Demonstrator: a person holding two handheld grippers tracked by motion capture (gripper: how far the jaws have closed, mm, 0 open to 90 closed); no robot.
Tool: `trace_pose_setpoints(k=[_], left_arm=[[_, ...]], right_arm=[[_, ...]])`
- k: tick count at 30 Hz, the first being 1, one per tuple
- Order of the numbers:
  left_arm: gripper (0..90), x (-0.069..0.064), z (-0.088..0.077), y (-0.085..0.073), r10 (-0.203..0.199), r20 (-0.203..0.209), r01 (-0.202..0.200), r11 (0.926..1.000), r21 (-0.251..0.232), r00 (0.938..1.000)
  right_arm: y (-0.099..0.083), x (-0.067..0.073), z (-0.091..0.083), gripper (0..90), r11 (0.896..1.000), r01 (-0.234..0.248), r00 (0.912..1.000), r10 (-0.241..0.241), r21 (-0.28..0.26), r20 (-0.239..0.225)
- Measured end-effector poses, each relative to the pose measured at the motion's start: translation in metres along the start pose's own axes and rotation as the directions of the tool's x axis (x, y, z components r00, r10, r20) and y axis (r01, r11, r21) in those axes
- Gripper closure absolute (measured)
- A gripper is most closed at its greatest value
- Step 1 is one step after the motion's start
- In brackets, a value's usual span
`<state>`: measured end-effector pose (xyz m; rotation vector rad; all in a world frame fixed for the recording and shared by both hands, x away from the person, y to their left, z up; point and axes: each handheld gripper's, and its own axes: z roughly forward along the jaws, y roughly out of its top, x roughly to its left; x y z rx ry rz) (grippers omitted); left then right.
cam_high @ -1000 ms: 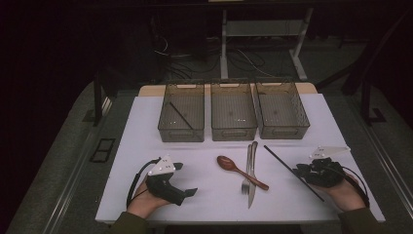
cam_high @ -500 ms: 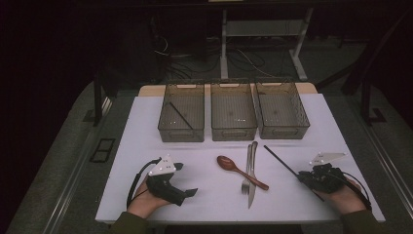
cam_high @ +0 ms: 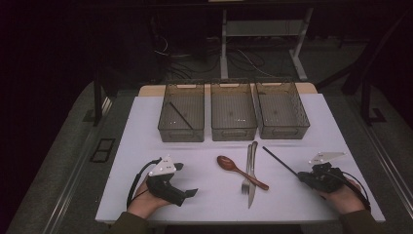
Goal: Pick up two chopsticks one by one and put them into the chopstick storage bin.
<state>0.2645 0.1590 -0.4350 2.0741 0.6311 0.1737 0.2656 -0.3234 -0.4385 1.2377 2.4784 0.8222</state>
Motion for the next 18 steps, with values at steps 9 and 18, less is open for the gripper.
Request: trace_pose_setpoints(k=[9,18], left_arm=[[0.0,0.001,-0.001,-0.001,-0.003,0.000,0.003,1.0000,0.000,1.0000],[0.0,0.003,0.000,-0.001,-0.003,-0.001,0.003,1.0000,0.001,1.0000]], right_arm=[[0.000,-0.007,-0.013,86.3,0.997,-0.036,0.9990,0.034,-0.074,-0.028],[0.002,-0.011,-0.032,86.3,0.985,-0.061,0.9961,0.050,-0.164,-0.072]])
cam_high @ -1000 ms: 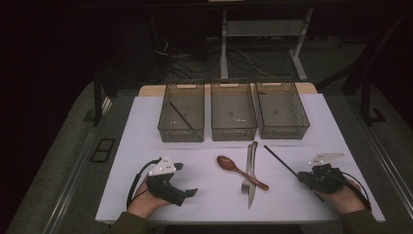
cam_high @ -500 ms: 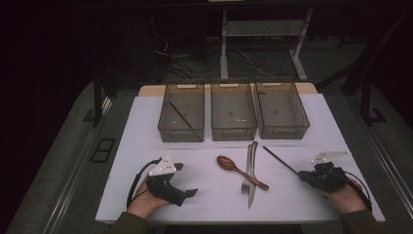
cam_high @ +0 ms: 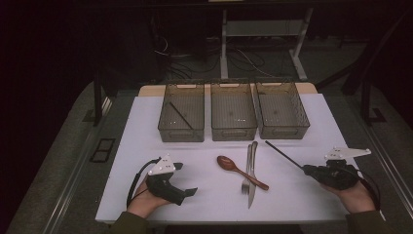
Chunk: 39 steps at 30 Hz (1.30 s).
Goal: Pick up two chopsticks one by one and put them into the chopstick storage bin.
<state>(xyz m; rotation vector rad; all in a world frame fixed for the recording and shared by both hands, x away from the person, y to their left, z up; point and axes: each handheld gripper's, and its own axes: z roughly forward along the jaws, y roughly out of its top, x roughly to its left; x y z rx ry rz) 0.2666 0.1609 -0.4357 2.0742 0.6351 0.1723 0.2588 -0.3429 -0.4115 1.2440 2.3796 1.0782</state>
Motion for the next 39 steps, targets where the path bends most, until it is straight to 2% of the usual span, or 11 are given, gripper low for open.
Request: trace_pose_setpoints(k=[4,9,18,26,33,35,39], left_arm=[[0.0,-0.001,0.000,0.000,0.001,-0.003,-0.001,1.0000,-0.003,1.0000],[0.0,0.000,0.000,0.000,0.007,-0.001,-0.007,1.0000,0.001,1.0000],[0.0,0.000,0.001,0.001,-0.002,-0.001,0.002,1.0000,-0.004,1.0000],[0.0,0.000,0.002,0.001,-0.006,0.000,0.006,1.0000,-0.008,1.0000],[0.0,0.000,0.004,0.002,-0.012,-0.001,0.012,0.9999,-0.011,0.9999],[0.0,0.000,0.004,0.002,0.001,0.000,-0.001,1.0000,-0.001,1.0000],[0.0,0.000,0.004,0.002,0.000,0.001,0.000,1.0000,-0.003,1.0000]], right_arm=[[0.004,0.003,-0.006,86.3,0.999,0.015,0.9998,-0.016,-0.038,-0.014],[0.011,0.007,-0.010,86.3,0.998,0.018,0.9989,-0.020,-0.061,-0.042],[0.029,0.012,-0.007,86.3,0.995,0.027,0.9969,-0.034,-0.095,-0.071],[0.052,0.019,0.005,86.3,0.993,0.035,0.9953,-0.045,-0.110,-0.086],[0.073,0.026,0.022,86.3,0.993,0.040,0.9928,-0.052,-0.111,-0.108],[0.080,0.027,0.027,86.3,0.993,0.042,0.9926,-0.054,-0.113,-0.109],[0.094,0.033,0.034,86.3,0.991,0.048,0.9914,-0.063,-0.126,-0.115]])
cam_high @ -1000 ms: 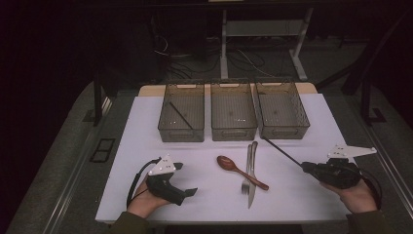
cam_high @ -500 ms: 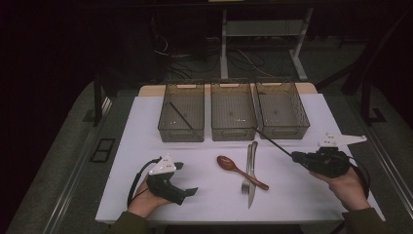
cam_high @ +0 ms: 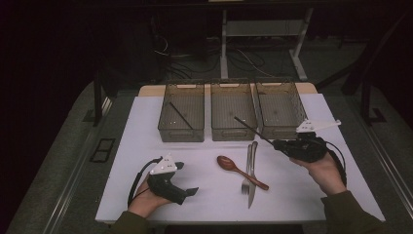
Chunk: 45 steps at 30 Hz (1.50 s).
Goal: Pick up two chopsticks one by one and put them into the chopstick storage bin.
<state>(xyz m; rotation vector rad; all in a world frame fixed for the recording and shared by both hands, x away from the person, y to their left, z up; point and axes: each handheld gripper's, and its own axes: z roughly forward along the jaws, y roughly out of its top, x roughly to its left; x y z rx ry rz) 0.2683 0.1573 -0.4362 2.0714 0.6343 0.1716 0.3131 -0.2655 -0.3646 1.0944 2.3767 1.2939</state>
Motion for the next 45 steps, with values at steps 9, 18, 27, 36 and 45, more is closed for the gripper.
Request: trace_pose_setpoints(k=[9,18,27,36,45], left_arm=[[0.0,-0.002,0.001,-0.001,0.004,0.005,-0.004,1.0000,-0.005,1.0000],[0.0,-0.004,0.003,0.001,0.005,0.009,-0.005,1.0000,-0.008,0.9999],[0.0,-0.004,0.003,0.001,0.009,0.016,-0.009,1.0000,0.000,0.9998],[0.0,-0.003,0.004,0.002,0.005,0.014,-0.004,0.9999,-0.012,0.9999],[0.0,-0.004,0.003,0.003,0.006,0.026,-0.006,0.9997,-0.024,0.9997]], right_arm=[[0.029,0.012,0.025,86.2,1.000,0.022,0.9997,-0.022,0.005,0.006],[0.061,0.021,0.055,86.2,1.000,0.020,0.9998,-0.020,0.009,-0.002],[0.095,0.031,0.094,86.2,1.000,0.020,0.9998,-0.020,0.021,-0.001],[0.123,0.047,0.143,86.2,0.997,0.023,0.9997,-0.023,0.076,-0.001],[0.146,0.054,0.189,86.2,0.993,0.000,0.9998,-0.002,0.117,0.021]])
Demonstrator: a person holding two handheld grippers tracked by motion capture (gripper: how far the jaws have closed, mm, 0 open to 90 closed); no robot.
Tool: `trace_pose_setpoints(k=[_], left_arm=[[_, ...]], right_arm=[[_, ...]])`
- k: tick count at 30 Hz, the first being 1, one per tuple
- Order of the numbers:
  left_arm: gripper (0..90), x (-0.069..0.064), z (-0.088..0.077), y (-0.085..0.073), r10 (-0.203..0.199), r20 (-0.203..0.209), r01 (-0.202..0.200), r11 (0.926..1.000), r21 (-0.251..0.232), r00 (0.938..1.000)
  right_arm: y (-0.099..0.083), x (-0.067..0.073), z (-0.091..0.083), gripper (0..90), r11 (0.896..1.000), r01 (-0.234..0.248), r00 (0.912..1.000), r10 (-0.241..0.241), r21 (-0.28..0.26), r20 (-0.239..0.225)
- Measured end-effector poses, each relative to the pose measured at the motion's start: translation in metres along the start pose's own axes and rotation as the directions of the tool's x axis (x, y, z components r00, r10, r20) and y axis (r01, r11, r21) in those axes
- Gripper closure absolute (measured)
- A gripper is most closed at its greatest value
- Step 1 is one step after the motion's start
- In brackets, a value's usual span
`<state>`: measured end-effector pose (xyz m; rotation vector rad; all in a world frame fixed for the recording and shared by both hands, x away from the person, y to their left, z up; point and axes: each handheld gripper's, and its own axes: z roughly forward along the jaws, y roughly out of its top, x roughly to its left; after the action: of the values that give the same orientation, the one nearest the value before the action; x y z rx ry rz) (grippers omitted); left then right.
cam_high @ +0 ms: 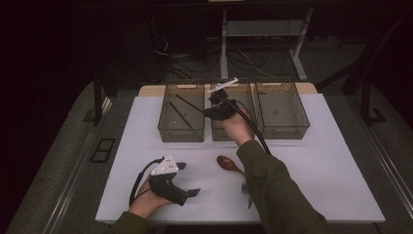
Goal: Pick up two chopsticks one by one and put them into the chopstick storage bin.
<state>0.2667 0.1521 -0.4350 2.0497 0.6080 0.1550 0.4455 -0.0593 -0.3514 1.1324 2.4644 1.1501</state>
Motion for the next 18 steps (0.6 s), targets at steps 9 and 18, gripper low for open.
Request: trace_pose_setpoints(k=[9,18], left_arm=[[0.0,0.000,-0.001,0.001,0.008,0.011,-0.008,1.0000,-0.004,0.9999],[0.0,0.000,-0.001,0.002,0.007,0.016,-0.007,0.9999,-0.009,0.9998]], right_arm=[[0.019,0.005,0.038,86.2,0.998,-0.034,0.9990,0.033,0.044,0.029],[0.030,0.014,0.068,86.0,0.995,-0.045,0.9976,0.040,0.088,0.056]])
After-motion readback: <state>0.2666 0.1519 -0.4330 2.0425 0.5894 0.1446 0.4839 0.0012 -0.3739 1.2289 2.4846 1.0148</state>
